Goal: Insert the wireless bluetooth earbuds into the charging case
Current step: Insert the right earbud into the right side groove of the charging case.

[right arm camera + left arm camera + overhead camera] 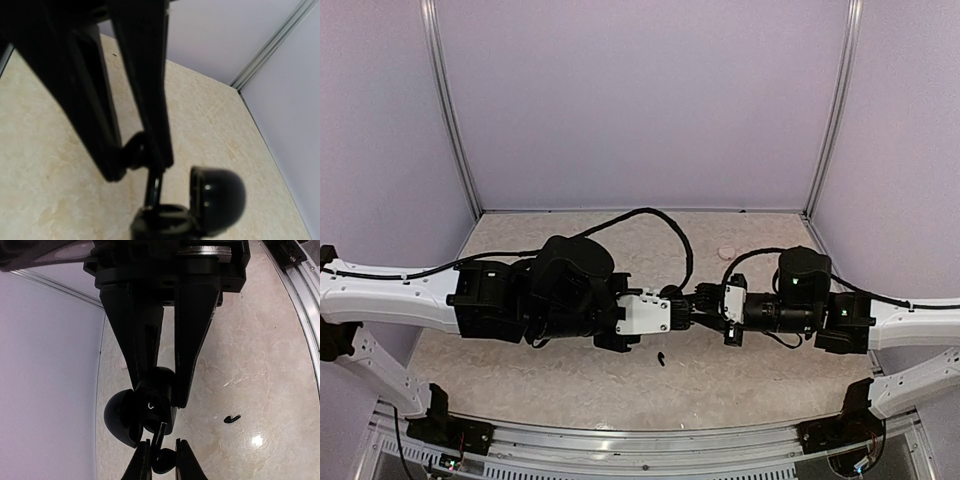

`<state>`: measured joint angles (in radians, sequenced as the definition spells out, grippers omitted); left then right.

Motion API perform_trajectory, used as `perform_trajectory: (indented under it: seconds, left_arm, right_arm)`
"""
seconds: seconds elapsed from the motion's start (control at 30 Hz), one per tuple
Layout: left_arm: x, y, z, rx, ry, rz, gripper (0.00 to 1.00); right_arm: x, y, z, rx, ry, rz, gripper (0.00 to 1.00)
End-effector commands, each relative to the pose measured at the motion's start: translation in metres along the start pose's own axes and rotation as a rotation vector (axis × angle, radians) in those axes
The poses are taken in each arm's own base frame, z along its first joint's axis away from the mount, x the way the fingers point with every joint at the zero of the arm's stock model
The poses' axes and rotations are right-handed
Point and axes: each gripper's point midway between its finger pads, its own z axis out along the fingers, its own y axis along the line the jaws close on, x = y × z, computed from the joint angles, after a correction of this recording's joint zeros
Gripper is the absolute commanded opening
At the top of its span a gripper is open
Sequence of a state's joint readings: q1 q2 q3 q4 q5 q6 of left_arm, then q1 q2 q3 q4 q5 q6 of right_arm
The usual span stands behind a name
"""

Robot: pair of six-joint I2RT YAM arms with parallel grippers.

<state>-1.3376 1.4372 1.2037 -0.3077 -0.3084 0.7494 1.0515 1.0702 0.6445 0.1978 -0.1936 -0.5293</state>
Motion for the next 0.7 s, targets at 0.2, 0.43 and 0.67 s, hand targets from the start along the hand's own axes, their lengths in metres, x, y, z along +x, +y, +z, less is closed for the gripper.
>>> perform_trajectory:
  seconds: [0.2, 0.43, 0.67]
  left_arm:
    - [-0.018, 0.014, -0.008, -0.039, -0.045, 0.004, 0.12]
    - [-0.018, 0.012, -0.006, -0.039, -0.034, 0.017, 0.12]
    - [-0.013, 0.008, 0.001, -0.037, -0.003, 0.030, 0.12]
  right_arm:
    - [-0.011, -0.006, 0.001, 0.015, -0.016, 0.013, 0.00]
    - [-0.013, -0.007, 0.001, 0.015, -0.021, 0.016, 0.00]
    - [-0.017, -0.006, 0.000, 0.009, -0.029, 0.016, 0.00]
